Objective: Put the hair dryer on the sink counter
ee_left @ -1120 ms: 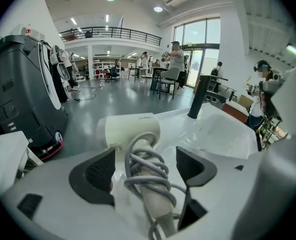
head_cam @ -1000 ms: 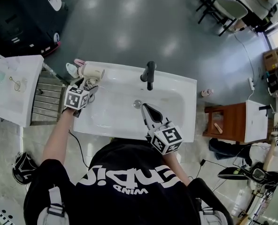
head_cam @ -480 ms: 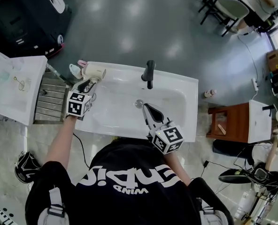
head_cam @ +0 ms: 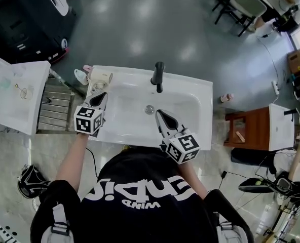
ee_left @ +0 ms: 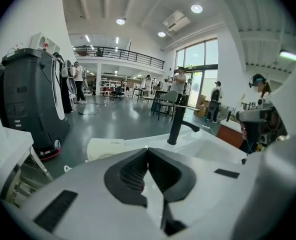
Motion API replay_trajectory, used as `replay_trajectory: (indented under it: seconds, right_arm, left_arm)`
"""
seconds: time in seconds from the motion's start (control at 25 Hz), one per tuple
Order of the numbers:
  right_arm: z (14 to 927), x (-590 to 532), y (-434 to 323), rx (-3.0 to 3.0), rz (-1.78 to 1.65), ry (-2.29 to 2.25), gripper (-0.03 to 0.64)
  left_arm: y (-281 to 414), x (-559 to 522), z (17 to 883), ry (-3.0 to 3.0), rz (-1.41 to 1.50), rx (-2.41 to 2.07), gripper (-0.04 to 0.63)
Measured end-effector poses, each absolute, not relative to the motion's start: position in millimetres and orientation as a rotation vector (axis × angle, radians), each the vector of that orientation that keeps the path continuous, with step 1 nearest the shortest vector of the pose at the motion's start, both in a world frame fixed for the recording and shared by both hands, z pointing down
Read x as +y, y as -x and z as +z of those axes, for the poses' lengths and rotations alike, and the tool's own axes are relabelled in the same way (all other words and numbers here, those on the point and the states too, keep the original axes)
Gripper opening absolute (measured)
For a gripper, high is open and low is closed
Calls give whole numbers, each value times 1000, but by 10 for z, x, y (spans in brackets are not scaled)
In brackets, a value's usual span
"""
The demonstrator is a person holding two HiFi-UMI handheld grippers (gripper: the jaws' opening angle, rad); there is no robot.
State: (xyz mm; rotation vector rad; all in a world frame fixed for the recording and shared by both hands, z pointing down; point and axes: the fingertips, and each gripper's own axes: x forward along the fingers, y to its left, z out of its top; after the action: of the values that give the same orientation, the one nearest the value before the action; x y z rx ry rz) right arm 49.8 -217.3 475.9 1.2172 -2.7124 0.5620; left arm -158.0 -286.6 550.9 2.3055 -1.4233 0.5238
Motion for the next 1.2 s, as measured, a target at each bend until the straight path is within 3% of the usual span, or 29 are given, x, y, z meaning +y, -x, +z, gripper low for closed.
replay_trajectory:
  seconds: [0.52,1.2]
  right_arm:
    - [4639,-2165,-614,-2729,436,-1185,18]
    - [3922,-2100,-721,-2923,173,-1125,18]
  left_arm:
    - [821,-2446,4962,-2524,469,-1234,20]
    - [419,-2190,3937,-2754,23,-1103,20]
